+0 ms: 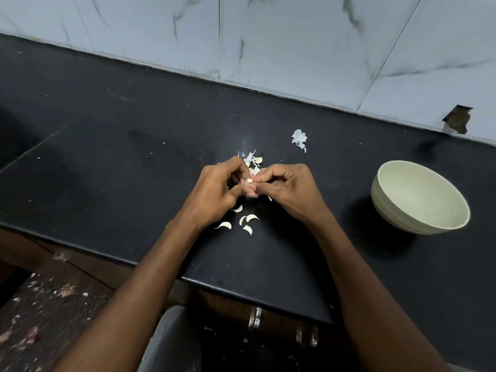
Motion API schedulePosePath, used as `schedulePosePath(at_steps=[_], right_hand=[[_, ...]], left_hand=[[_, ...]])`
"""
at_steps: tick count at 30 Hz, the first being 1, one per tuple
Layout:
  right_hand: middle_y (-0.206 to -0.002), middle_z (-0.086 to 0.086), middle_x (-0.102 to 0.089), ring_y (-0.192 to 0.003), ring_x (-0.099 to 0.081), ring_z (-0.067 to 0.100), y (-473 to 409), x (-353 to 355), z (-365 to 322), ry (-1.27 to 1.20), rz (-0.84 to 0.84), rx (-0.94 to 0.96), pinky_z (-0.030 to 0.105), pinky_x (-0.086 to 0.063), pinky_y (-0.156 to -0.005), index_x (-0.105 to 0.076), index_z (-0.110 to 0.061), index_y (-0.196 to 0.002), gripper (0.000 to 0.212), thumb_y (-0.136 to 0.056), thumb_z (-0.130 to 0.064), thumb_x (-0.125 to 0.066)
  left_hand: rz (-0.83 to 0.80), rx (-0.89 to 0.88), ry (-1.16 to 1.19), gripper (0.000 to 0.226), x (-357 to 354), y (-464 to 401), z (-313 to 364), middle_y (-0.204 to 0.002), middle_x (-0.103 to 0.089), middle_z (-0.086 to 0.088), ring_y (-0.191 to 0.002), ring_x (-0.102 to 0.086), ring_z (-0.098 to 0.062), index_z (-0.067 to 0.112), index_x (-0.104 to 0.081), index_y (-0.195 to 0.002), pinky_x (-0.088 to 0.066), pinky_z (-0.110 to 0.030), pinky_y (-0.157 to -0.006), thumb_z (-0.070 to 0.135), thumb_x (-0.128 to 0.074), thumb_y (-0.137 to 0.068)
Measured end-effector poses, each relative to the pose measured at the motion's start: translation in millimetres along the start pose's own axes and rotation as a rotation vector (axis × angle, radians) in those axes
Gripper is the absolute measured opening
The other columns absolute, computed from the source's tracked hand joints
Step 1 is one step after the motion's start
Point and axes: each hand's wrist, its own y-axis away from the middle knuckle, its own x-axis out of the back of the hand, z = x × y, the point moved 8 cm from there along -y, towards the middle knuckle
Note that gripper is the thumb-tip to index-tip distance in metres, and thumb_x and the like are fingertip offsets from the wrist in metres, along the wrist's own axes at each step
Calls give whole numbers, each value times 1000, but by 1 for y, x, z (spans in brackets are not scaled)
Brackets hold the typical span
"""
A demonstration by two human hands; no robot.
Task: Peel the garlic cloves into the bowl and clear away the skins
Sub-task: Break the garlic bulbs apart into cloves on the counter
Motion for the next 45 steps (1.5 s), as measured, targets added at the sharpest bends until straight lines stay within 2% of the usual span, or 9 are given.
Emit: schedulePosePath(at_steps=[6, 11, 15, 19, 22, 27, 31, 39, 45], right_hand=[[-89, 3, -79, -73, -71, 46, -3, -3, -3, 153, -13, 32, 56, -58, -65, -77, -9, -85, 8, -85, -11, -85], [-86, 1, -79, -68, -73, 13, -4, 8, -1, 129, 25, -6, 25, -55, -64, -78, -5, -96, 9, -88, -8, -82], [-87, 6, -77, -77, -71, 18, -9, 11, -5, 53, 76, -5, 37, -63, -75, -79, -10, -100, 11, -90, -5, -78], [-91, 20, -73, -72, -67, 18, -8, 14, -14, 16, 110, 11, 22, -58, -67, -77, -12, -106, 18, -96, 0, -68], [-93, 21, -72, -72, -68, 15, -8, 12, -12, 47, 101, 11, 24, -59, -66, -75, -7, -112, 19, -99, 0, -63], [-82, 3, -72, -67, -67, 17, -8, 16, -6, 310, 169, 80, 39, -62, -65, -79, -15, -108, 14, -100, -14, -67], [-88, -1, -71, -71, -64, 3, -8, 22, -9, 445, 208, 139, 15, -49, -68, -81, -13, -104, 12, -98, -16, -71], [-86, -8, -71, -69, -64, 0, -12, 22, 1, 498, 135, 87, 12, -47, -69, -78, -14, -92, 5, -89, -15, -81], [-114, -10, -72, -86, -60, 2, -7, 15, -2, 591, 51, 130, 15, -48, -77, -80, -27, -114, 37, -87, -3, -75]], left_hand=[[39, -115, -136, 19, 10, 4, 9, -78, -64, 1, -71, -62, -20, 13, -64, -88, -53, -46, -66, -1, -76, -85], [72, 34, 208, 13, 9, 1, -2, -85, -77, -7, -79, -73, -38, 17, -79, -92, -61, -54, -74, 17, -87, -82], [196, 128, 382, 26, 21, -2, -4, -85, -76, -17, -75, -76, -28, 7, -76, -103, -63, -43, -72, 0, -85, -80], [232, 160, 507, 33, 24, 1, -4, -87, -71, -31, -71, -73, -32, -5, -62, -105, -64, -38, -66, -7, -83, -79], [241, 150, 573, 30, 25, 1, -3, -87, -69, -37, -74, -75, -35, -11, -63, -104, -64, -42, -73, -5, -81, -82], [243, 199, 689, 18, 24, 3, -5, -93, -74, -31, -87, -75, -45, -9, -65, -102, -64, -43, -78, 5, -72, -94], [258, 212, 644, 17, 30, 5, -6, -90, -72, -33, -80, -74, -39, -8, -65, -98, -61, -41, -73, 7, -72, -95], [261, 173, 486, 13, 50, 46, -14, -89, -71, -25, -75, -65, -18, -8, -68, -96, -52, -28, -69, 4, -73, -91], [279, 200, 678, 12, 50, 42, -17, -85, -73, -18, -78, -69, -24, -4, -70, -94, -56, -29, -71, 2, -73, -84]])
